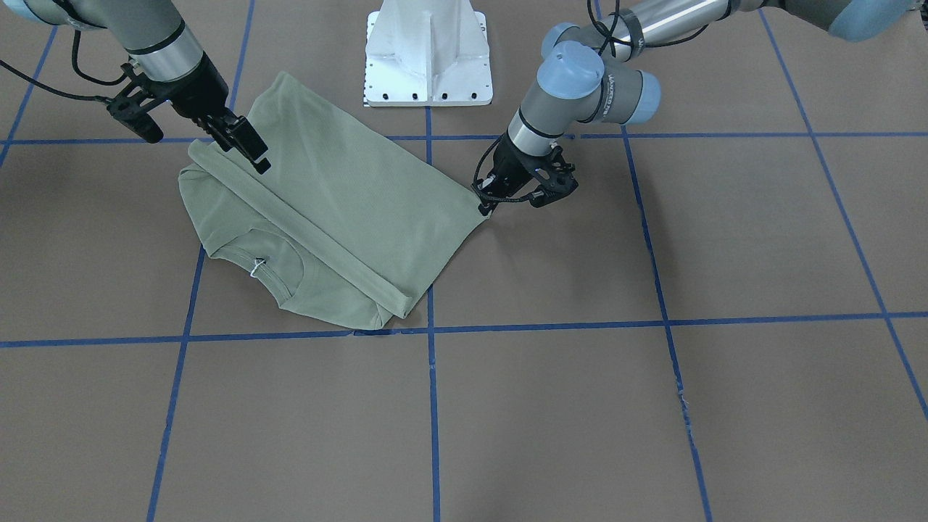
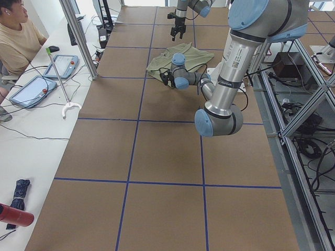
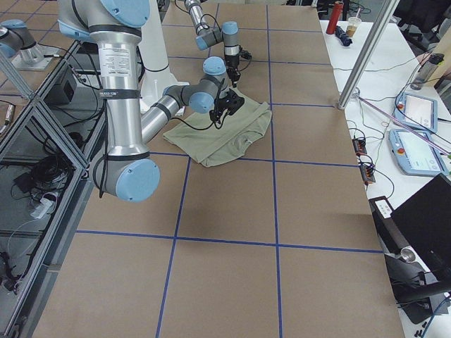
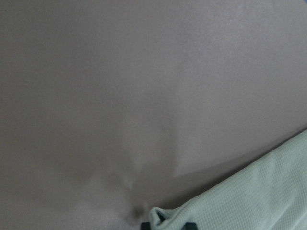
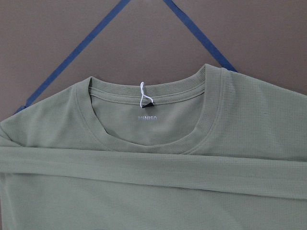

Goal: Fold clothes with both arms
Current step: 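Pull the shirt edge away from the robot with the left gripper while right holds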

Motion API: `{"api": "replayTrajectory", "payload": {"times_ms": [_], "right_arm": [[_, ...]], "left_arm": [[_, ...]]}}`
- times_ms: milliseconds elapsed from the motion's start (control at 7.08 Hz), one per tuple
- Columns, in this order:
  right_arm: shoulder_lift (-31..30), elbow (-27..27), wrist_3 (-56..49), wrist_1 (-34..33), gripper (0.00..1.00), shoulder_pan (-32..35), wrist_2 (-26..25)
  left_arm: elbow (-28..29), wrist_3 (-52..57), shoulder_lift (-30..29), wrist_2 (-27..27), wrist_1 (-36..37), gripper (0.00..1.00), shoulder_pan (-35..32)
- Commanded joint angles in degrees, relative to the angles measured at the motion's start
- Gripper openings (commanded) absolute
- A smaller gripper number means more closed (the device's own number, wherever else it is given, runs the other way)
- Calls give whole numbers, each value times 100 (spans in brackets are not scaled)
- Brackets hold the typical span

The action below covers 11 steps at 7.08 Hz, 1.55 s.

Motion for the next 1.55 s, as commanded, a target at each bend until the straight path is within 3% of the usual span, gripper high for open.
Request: {"api": "replayTrajectory", "payload": {"times_ms": [0,141,283,707,989,1413], "right_arm": [[56,6,9,7,100,-14,-4],[152,5,9,16,100,-6,-65],[144,-3,0,16,100,-23,-92],[355,-30,9,16,100,-102,-521],[434,-152,-8,7,100,-312,-917],[689,-381,-9,-2,100,-506,-1015]], "left_arm": [[99,921,-9,63,9,0,-614],[439,1439,-52,54,-61,0,-1027],[1043,1584,-453,54,-131,0,-1440],[3985,1541,-2499,80,-1245,0,-2005],[4911,1559,-2897,282,-2027,0,-2051],[5575,1542,-3163,396,-2531,0,-2129]]}}
